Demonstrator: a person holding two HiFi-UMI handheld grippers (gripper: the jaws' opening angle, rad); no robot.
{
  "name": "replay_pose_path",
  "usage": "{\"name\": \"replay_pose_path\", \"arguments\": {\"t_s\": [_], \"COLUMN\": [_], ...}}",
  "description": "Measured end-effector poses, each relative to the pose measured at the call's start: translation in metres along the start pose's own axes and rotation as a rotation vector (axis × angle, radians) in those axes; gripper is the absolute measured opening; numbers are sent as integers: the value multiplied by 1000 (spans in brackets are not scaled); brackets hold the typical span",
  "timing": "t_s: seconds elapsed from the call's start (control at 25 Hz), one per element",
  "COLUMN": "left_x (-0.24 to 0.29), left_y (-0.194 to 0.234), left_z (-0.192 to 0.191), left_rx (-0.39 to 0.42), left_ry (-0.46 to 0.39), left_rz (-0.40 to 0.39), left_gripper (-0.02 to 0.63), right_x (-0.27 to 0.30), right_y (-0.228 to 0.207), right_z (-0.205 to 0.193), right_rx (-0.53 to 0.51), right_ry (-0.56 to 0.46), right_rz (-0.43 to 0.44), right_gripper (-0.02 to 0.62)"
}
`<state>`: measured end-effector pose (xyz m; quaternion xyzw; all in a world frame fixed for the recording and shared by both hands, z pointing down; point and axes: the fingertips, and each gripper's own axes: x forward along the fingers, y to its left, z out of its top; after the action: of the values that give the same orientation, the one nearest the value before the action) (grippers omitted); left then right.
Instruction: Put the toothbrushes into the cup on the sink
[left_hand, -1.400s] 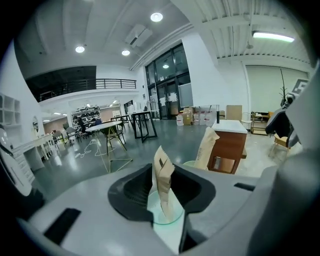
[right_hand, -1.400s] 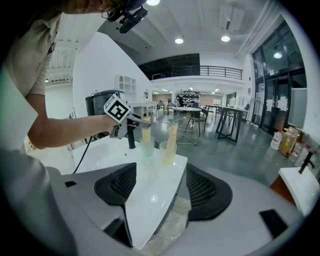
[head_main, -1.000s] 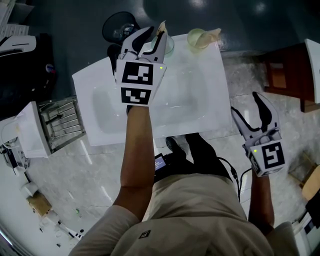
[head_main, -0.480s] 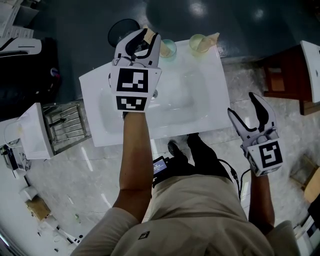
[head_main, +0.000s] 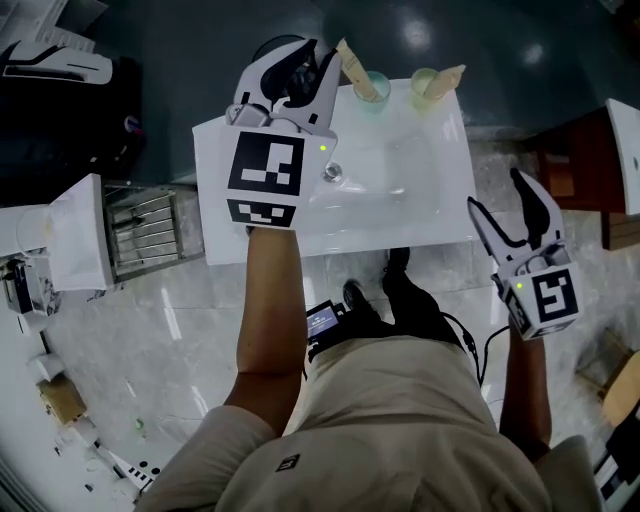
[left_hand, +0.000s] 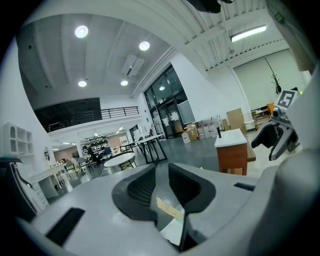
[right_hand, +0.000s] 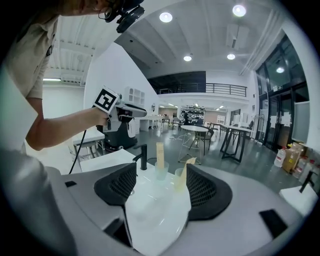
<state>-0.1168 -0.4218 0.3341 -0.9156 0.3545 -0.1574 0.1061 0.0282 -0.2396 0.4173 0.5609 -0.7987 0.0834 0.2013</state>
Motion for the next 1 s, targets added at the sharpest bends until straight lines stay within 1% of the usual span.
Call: {"name": "replay_pose_path", "arguments": {"t_s": [0.24, 0.28, 0.32, 0.4, 0.44, 0.52, 0.6, 0.68, 0.84, 1.0], "left_x": [-88, -103, -118, -146, -159, -186, -214, -242, -293, -339], "left_y": [17, 20, 22, 24, 23, 21, 18, 16, 11, 8], "left_z": [36, 41, 46, 52, 55, 60, 65, 69, 72, 78], "left_rx": [-5, -10, -16, -26, -33, -56, -73, -68, -51, -41], "left_ry": [-80, -95, -108, -130, -139, -161, -185, -204, -216, -221], "left_rz": [15, 17, 16, 7, -4, -34, -65, -83, -79, -61], "left_gripper": [79, 73, 68, 39, 25, 8, 8, 6, 6, 6], "right_x": [-21, -25, -29, -37, -41, -49, -57, -65, -82, -101], "right_y": [42, 49, 55, 69, 77, 94, 113, 132, 170, 202], "right_z": [53, 62, 70, 87, 96, 113, 133, 154, 190, 216], "right_rx": [-18, -23, -31, -48, -55, -70, -86, -97, -127, -180], "right_ry": [-93, -107, -122, -153, -169, -198, -226, -255, -314, -326], "right_rz": [33, 39, 47, 68, 83, 118, 154, 193, 273, 319], "right_gripper": [304, 287, 244, 104, 51, 13, 6, 5, 5, 5]}}
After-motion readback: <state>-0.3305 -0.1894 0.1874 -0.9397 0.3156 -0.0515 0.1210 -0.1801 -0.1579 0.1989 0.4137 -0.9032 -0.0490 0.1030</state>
